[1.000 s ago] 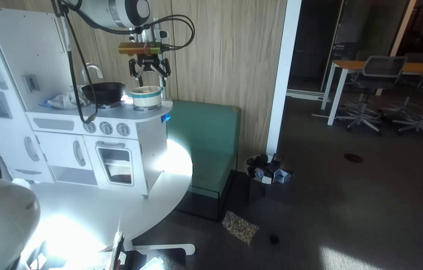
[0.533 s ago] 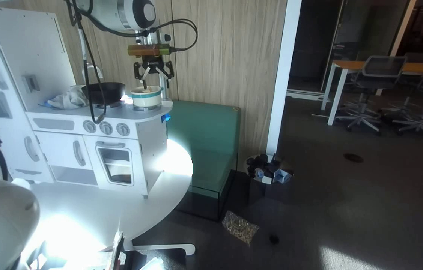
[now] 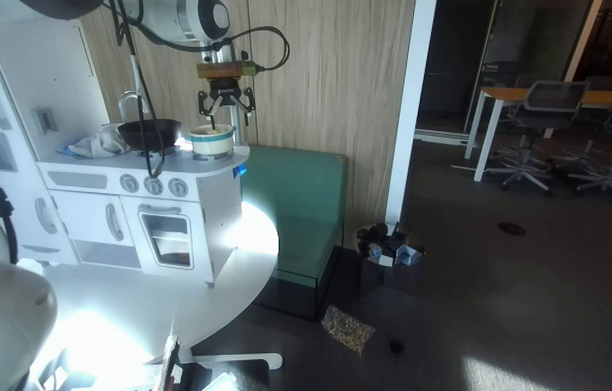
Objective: Pour the contents from the white bowl to the black bowl
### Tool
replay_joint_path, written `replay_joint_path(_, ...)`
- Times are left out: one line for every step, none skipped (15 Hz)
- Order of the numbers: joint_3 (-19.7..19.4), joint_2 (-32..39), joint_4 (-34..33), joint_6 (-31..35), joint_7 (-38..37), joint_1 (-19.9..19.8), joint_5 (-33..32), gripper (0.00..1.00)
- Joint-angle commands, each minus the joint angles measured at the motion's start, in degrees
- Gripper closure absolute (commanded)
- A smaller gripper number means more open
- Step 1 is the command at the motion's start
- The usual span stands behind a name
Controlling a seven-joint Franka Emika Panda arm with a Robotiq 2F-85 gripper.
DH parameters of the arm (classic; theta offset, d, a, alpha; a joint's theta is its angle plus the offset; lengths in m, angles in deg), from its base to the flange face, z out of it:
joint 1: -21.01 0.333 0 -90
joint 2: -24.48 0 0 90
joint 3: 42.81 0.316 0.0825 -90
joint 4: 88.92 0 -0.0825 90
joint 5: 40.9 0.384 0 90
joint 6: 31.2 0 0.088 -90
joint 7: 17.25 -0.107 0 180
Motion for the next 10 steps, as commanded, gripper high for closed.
replay_joint_path(1.1, 2.7, -6.3, -3.9, 4.7, -1.1, -1.1, 0.0)
replay_joint_path(1.2, 3.2, -7.0, -4.4, 5.6, -1.2, -1.1, 0.0)
replay_joint_path(1.3, 3.8, -7.7, -4.7, 6.3, -1.3, -0.9, 0.0)
replay_joint_path(1.4, 4.3, -8.2, -5.0, 7.0, -1.4, -0.9, 0.0)
replay_joint_path(1.4, 4.7, -8.5, -5.1, 7.6, -1.5, -0.9, 0.0)
replay_joint_path(1.5, 5.2, -8.8, -5.1, 8.1, -1.6, -0.7, 0.0)
replay_joint_path(1.5, 5.7, -9.1, -5.1, 8.3, -1.6, -0.9, 0.0)
replay_joint_path(1.5, 6.3, -9.5, -5.2, 8.5, -1.6, -1.1, 0.0)
replay_joint_path(1.5, 6.7, -9.8, -5.2, 8.5, -1.6, -1.2, 0.0)
replay_joint_path(1.6, 7.0, -10.0, -5.3, 8.7, -1.7, -1.1, 0.0)
